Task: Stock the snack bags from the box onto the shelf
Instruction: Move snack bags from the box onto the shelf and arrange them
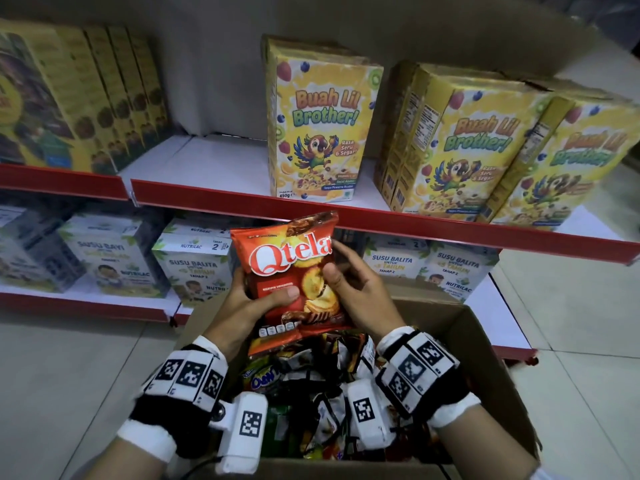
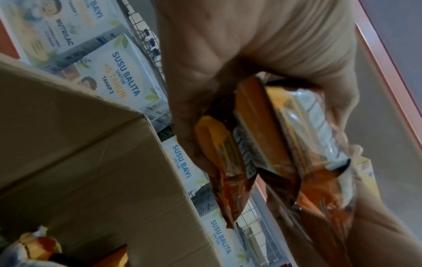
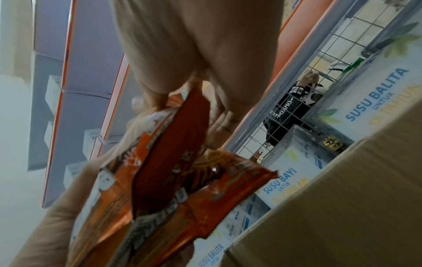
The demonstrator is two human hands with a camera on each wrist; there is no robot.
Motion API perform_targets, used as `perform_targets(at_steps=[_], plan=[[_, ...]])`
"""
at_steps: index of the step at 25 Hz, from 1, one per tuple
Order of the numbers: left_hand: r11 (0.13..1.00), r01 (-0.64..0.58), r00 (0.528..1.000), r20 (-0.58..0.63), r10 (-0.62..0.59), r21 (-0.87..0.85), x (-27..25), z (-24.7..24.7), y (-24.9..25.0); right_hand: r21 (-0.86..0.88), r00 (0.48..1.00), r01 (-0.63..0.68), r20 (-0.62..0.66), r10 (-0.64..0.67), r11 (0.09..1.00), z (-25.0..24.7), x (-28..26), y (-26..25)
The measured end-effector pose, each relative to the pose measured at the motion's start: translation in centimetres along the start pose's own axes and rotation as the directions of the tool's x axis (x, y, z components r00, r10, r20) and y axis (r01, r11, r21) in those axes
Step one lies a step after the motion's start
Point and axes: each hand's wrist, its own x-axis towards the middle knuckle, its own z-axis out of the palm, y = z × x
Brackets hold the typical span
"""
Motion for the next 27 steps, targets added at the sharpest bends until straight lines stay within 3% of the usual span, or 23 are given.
perform_targets(at_steps=[5,9,13,18,20,22,23,24,26,27], plan=[[0.998,-0.039,0.994,-0.101,0.035,-0.039,0.7,-2.6,1.4,-0.141,0.982,-0.181,-0.083,0.171,0.973,-0.5,1.0,4.8],[0.994,-0.097,0.988,-0.121,0.09,-0.051,1.6,-4.6,2.9,-0.472,0.954,-0.251,0.03,0.3,0.845,0.6,2.2,10.8],[0.992,-0.109,0.985,-0.14,0.099,-0.067,1.9,-6.4,3.0,-0.828,0.872,-0.085,0.208,0.444,0.554,2.8,4.6,15.3],[0.993,-0.099,0.982,-0.168,0.089,-0.057,1.5,-8.0,1.6,-0.931,0.758,0.046,0.269,0.594,0.363,5.3,4.5,21.6],[0.995,-0.086,0.982,-0.175,0.077,-0.044,1.5,-8.6,1.1,-0.947,0.653,0.211,0.322,0.685,0.244,6.0,3.7,23.5],[0.996,-0.074,0.982,-0.179,0.064,-0.05,1.6,-9.0,0.8,-0.926,0.575,0.302,0.365,0.732,0.225,6.1,3.1,23.5],[0.996,-0.068,0.982,-0.181,0.056,-0.059,1.7,-9.1,0.6,-0.923,0.571,0.294,0.377,0.729,0.248,6.0,2.9,23.0],[0.996,-0.063,0.982,-0.18,0.051,-0.062,1.7,-9.1,0.4,-0.925,0.607,0.258,0.381,0.698,0.281,5.7,2.7,22.3],[0.996,-0.065,0.984,-0.168,0.054,-0.058,1.8,-8.8,0.1,-0.919,0.793,0.176,0.344,0.503,0.352,4.8,2.5,20.5],[0.996,-0.067,0.985,-0.161,0.057,-0.057,1.7,-8.5,-0.1,-0.926,0.883,0.182,0.302,0.359,0.331,4.2,2.6,19.6]])
